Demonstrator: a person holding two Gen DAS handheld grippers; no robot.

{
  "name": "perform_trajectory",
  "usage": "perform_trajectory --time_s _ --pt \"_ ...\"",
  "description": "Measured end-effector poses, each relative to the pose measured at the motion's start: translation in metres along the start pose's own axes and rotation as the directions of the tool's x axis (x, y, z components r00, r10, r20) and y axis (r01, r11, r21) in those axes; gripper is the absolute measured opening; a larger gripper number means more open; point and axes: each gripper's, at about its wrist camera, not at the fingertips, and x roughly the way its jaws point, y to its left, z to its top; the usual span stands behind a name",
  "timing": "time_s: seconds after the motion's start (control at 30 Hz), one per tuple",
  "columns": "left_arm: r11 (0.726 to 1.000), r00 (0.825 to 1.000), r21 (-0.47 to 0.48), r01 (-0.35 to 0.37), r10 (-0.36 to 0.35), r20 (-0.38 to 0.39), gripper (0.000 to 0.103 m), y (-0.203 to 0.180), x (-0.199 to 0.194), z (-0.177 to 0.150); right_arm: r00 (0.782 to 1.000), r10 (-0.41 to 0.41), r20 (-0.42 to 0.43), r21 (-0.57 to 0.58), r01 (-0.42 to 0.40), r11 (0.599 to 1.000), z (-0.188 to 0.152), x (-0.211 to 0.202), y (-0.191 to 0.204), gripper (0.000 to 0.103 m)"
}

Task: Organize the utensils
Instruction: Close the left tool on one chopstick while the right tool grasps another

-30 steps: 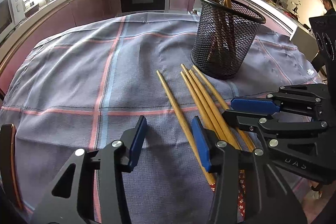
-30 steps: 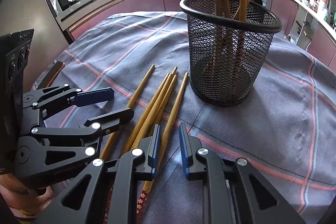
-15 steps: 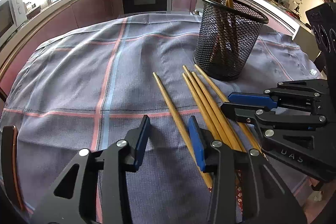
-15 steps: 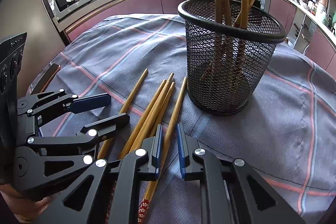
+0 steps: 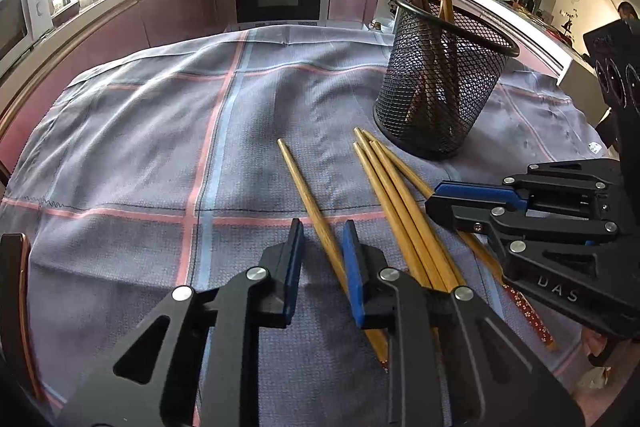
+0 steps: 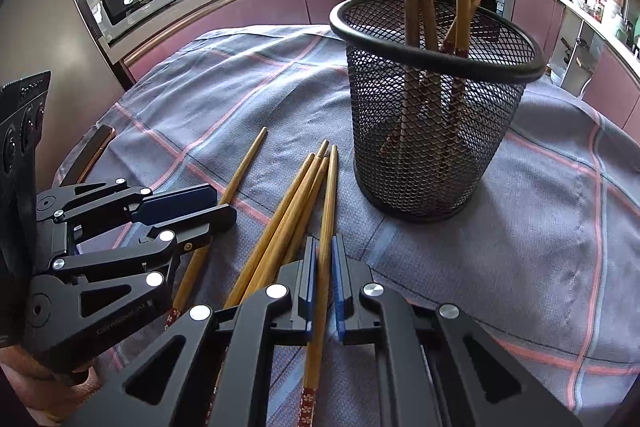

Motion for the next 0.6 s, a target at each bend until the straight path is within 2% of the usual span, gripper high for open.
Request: perform_trajectory --time_s 0.23,0.43,0.6 --pt "1.0 1.0 0.0 -0.005 0.005 0.002 0.021 -0.0017 0.0005 -0.0002 1.0 -0.014 0.008 -0.013 0.014 1.0 0.0008 0.002 0.0043 0.009" --pt "1.0 1.0 -0.017 -0.004 0.004 -0.001 0.014 0.0013 0.0002 0.0006 1.0 0.01 0.011 0.005 -0.01 1.0 0.0018 0.001 0.0006 0.006" --pt "1.0 1.0 -0.018 -0.002 0.002 -0.001 0.014 0.0028 0.0002 0.0009 0.999 0.026 0.02 0.011 -0.026 1.0 0.0025 -0.0025 -0.0007 0.005"
